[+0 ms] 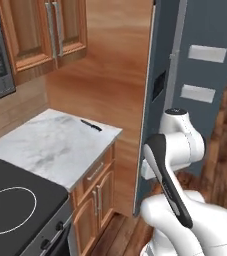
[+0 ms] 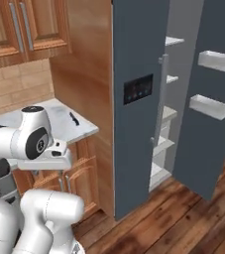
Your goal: Retrieve the butter from the fridge and place it on a plate on the dining table. Then retrieve the butter knife by the fridge and place it near the plate.
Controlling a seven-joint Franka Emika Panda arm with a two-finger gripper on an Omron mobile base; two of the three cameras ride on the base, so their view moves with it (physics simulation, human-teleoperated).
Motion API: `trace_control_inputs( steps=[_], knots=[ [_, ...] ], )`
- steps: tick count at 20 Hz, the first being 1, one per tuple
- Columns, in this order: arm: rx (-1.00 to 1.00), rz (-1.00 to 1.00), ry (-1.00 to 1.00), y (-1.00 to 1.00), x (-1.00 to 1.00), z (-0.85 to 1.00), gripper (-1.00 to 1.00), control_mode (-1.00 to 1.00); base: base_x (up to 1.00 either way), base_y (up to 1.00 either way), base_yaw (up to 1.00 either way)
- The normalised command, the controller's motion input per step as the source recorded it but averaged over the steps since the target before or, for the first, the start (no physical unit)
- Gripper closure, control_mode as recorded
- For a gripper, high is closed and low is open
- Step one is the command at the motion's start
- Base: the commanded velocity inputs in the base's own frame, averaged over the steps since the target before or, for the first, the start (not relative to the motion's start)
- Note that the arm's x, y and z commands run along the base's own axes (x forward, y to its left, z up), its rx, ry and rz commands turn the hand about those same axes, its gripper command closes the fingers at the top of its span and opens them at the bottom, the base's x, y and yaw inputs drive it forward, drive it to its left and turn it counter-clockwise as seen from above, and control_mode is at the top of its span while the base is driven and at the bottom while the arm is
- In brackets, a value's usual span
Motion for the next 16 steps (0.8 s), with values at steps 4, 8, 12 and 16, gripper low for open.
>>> trace_control_inputs(
  steps=[4,8,12,16],
  knots=[
    [0.0,0.0,0.0,0.0,0.0,0.0,-1.0,1.0,0.52,-0.15,0.44],
    [0.0,0.0,0.0,0.0,0.0,0.0,-1.0,1.0,0.4,-0.13,0.53],
    [0.0,0.0,0.0,0.0,0.0,0.0,-1.0,1.0,0.35,-0.08,0.54],
    [0.0,0.0,0.0,0.0,0.0,0.0,-1.0,1.0,0.39,-0.41,0.33]
  ],
)
